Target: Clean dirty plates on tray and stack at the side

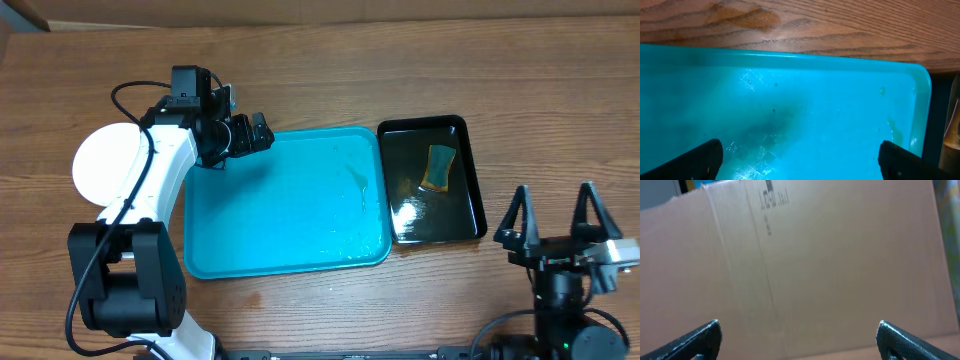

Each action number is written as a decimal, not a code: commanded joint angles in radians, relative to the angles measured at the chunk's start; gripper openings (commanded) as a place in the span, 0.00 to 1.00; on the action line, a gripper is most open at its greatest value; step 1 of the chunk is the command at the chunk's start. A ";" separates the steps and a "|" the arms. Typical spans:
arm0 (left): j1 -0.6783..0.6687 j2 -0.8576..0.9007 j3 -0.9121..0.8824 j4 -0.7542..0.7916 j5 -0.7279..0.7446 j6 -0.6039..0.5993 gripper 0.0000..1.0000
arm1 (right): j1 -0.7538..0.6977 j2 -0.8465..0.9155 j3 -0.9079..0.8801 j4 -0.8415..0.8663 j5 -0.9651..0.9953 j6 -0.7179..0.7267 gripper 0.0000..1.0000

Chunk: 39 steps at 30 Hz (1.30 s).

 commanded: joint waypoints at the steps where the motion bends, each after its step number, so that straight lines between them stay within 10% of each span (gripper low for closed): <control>1: -0.001 0.008 0.003 0.003 -0.003 0.018 1.00 | 0.003 -0.037 -0.095 0.064 -0.005 0.001 1.00; 39: -0.001 0.008 0.003 0.003 -0.003 0.018 1.00 | 0.004 -0.050 -0.228 -0.218 0.003 0.000 1.00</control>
